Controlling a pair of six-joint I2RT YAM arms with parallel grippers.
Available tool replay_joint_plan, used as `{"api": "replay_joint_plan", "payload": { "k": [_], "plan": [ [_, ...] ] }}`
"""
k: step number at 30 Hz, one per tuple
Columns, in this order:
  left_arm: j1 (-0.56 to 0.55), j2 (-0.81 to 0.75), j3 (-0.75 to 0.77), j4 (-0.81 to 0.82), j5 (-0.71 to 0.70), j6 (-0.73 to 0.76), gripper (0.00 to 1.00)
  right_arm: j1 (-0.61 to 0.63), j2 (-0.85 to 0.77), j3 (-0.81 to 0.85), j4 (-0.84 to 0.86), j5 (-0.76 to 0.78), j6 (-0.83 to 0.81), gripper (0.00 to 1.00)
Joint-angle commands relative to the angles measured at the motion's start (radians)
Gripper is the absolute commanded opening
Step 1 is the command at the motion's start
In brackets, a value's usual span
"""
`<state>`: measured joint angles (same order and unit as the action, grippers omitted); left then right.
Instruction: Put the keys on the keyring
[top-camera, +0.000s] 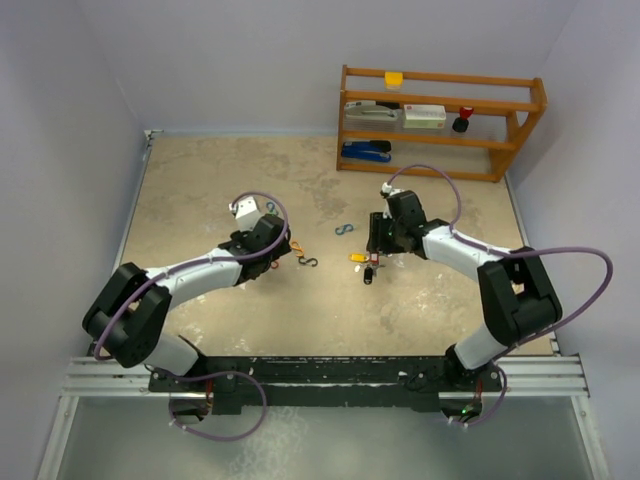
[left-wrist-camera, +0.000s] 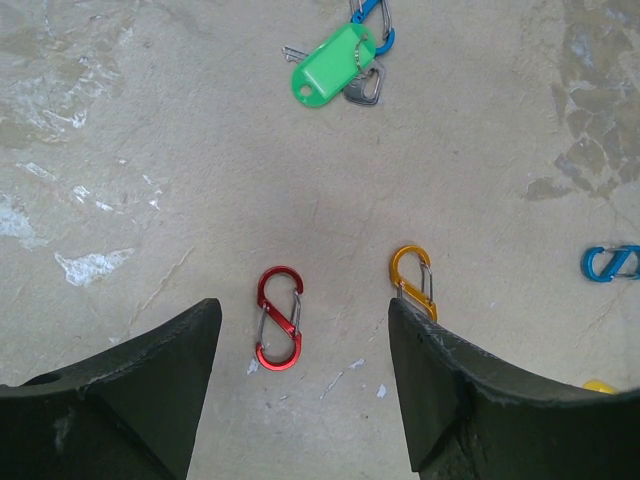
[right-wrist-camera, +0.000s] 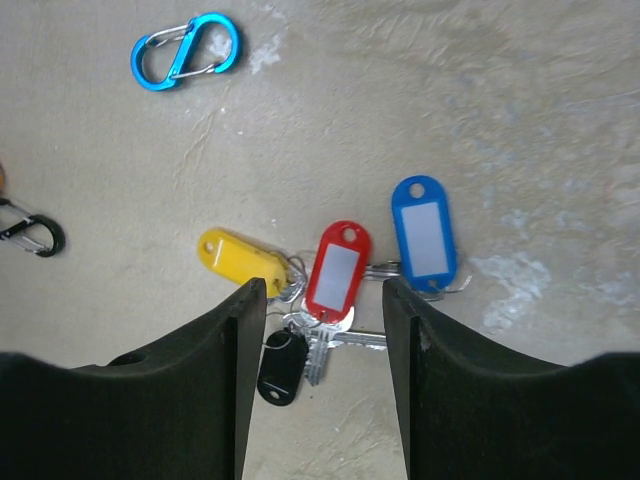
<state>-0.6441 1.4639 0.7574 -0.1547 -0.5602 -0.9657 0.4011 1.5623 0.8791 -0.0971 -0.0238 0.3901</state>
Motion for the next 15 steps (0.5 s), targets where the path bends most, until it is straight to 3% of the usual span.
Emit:
{"api": "replay_joint_plan", "payload": {
  "k": [1, 15],
  "plan": [
    [0.013, 0.004, 0.01, 0.015, -0.002, 0.002, 0.65, 0.025, 0.026, 0.008, 0.035, -0.048, 0.021, 0.53],
    [0.022, -0.002, -0.015, 0.026, 0.007, -0.001, 0.65, 0.042, 0.054, 0.009, 0.043, -0.061, 0.039, 0.45]
  ]
}}
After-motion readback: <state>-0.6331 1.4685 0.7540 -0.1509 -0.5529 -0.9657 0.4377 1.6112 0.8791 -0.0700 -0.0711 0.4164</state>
